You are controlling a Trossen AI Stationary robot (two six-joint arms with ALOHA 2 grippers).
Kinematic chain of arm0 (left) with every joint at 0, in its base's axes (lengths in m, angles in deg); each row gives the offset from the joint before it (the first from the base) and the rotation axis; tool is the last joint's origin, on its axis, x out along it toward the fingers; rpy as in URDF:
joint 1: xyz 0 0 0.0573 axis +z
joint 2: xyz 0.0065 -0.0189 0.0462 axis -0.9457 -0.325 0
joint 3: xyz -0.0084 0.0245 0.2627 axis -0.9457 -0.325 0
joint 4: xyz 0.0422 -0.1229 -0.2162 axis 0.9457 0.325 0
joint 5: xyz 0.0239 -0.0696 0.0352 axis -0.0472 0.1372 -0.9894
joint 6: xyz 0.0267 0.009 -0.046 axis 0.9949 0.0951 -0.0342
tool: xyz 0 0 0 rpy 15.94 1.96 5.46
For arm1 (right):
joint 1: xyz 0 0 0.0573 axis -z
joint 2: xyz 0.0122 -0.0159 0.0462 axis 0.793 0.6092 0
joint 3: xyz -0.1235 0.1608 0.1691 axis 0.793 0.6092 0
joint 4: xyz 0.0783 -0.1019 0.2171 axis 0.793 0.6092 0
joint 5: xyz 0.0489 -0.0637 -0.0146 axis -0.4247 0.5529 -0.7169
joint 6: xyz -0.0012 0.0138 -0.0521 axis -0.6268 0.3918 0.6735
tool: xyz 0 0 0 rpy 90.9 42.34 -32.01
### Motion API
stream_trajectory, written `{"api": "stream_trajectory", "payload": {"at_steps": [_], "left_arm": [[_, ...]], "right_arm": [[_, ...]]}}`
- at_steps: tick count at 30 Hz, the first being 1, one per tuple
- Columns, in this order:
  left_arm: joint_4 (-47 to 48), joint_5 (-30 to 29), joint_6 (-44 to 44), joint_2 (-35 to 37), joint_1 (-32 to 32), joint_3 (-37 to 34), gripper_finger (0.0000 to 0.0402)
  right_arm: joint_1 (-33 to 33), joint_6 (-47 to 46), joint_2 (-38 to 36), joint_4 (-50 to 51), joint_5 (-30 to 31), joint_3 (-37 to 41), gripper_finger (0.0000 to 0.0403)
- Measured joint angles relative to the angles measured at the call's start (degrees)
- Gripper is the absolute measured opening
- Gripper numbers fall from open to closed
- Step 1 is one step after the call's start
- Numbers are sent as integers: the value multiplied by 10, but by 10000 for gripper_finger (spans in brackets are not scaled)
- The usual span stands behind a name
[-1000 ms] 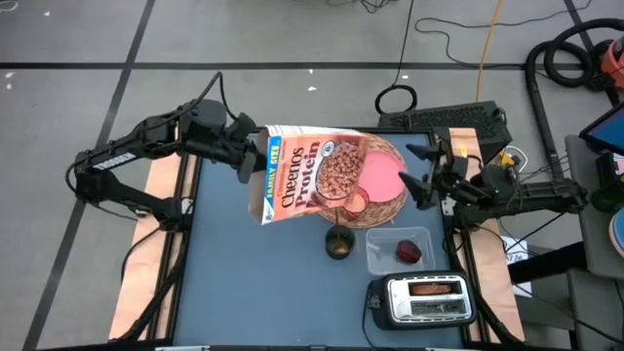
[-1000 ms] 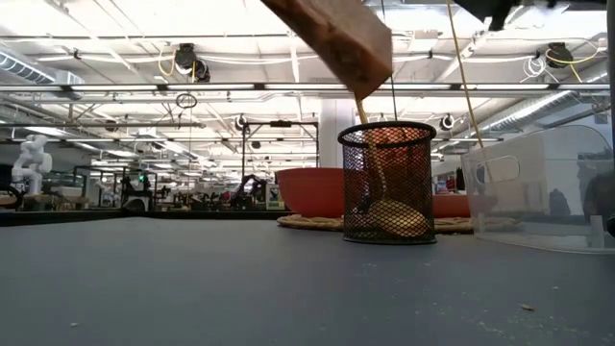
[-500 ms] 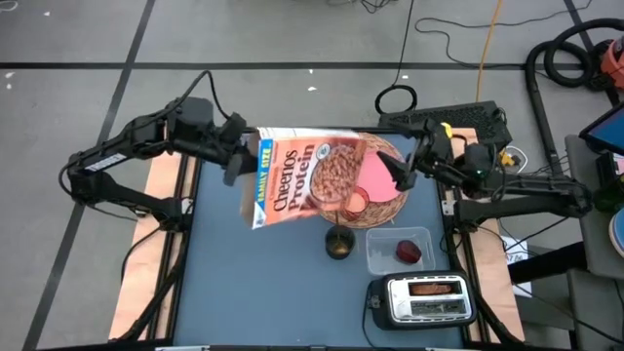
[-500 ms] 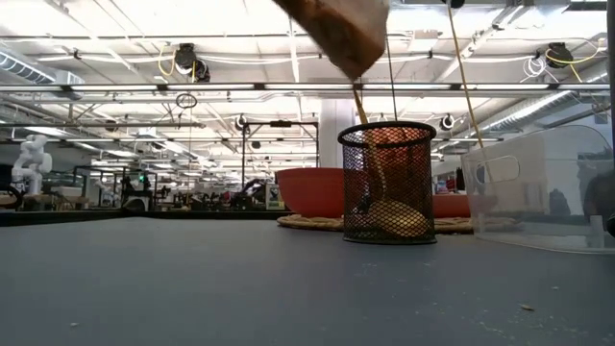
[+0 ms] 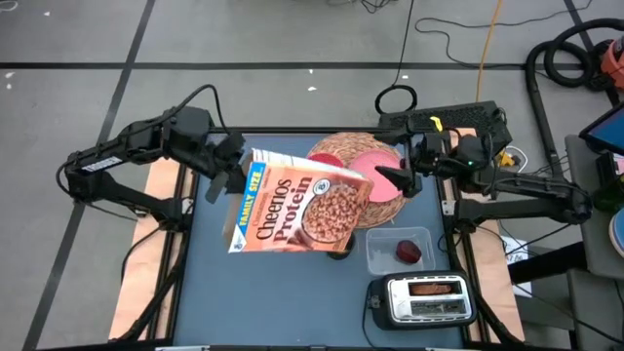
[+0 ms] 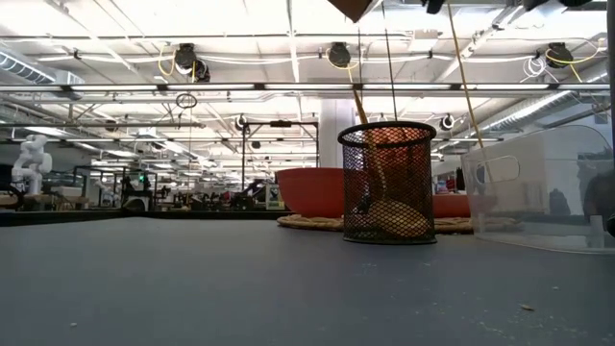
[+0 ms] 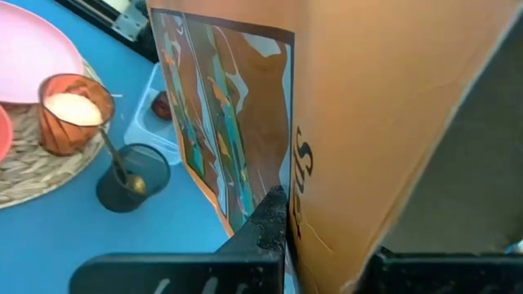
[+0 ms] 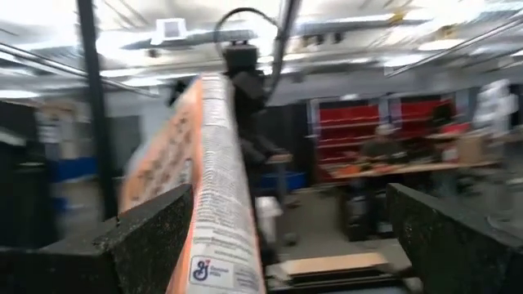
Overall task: Arrange a breakfast setting
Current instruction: Pour the cereal from the cereal box into the red bowl
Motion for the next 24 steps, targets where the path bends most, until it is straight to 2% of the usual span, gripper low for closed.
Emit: {"api": "stream_trajectory", "payload": {"at_steps": [4,9,14,24], "left_arm": [[0,0,0,-3,-18,0,3],[0,1,0,-17,-34,0,3],[-1,1,-2,-34,-42,0,3],[-2,0,-12,-59,-43,0,3]], "right_arm": [[11,-54,17,-1,-71,0,393],[13,-75,54,-3,-105,0,393],[13,-124,98,-41,-191,0,393],[8,-189,173,-100,-277,0,393]]}}
